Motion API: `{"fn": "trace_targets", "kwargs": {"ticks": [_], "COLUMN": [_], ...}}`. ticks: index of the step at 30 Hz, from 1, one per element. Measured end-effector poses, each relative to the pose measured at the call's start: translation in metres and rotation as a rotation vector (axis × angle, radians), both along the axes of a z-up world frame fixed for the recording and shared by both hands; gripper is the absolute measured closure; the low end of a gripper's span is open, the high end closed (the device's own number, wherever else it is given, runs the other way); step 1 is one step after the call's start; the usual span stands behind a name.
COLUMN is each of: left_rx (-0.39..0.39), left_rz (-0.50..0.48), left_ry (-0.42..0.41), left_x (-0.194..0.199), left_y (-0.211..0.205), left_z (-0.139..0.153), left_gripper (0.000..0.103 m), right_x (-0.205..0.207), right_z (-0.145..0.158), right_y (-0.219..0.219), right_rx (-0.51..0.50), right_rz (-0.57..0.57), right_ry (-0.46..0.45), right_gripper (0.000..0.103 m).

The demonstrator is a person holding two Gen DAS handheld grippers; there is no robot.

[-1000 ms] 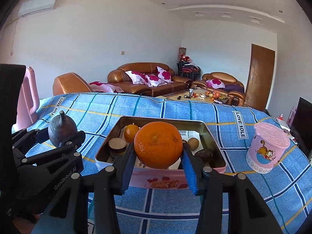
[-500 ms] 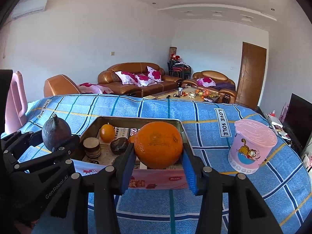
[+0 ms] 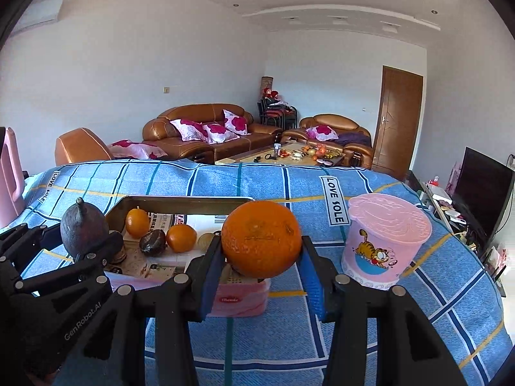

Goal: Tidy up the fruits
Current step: 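Hold the purple fruit with the left tool while the right tool holds the orange over the tin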

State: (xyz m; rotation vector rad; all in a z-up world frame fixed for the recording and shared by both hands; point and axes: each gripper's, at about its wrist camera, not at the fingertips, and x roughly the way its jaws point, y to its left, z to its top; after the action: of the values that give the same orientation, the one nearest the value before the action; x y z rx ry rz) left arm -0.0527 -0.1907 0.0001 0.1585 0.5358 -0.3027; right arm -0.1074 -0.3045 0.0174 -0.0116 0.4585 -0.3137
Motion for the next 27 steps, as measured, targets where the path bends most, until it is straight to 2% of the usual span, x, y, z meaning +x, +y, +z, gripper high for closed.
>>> {"fn": "trace_targets", "kwargs": {"ticks": [14,27], "left_rx": [-0.052,-0.116], "left_rz": [-0.088,-0.065], "left_ry": [0.07,0.112], "left_x": [0.019,0.05], "left_y": [-0.031,-0.011], "left_z": [-0.003,-0.005], "left_gripper": [0.051,0.051], "right_x": [0.0,0.025], "right_z": [0.002,-0.001], "right_y": [-0.017,-0.012], "right_rx": [-0.001,0.017], "right_rz": [-0.085,-0.064], "right_ry": [-0.006,0.055], "right_gripper": [0.054,0.054]}}
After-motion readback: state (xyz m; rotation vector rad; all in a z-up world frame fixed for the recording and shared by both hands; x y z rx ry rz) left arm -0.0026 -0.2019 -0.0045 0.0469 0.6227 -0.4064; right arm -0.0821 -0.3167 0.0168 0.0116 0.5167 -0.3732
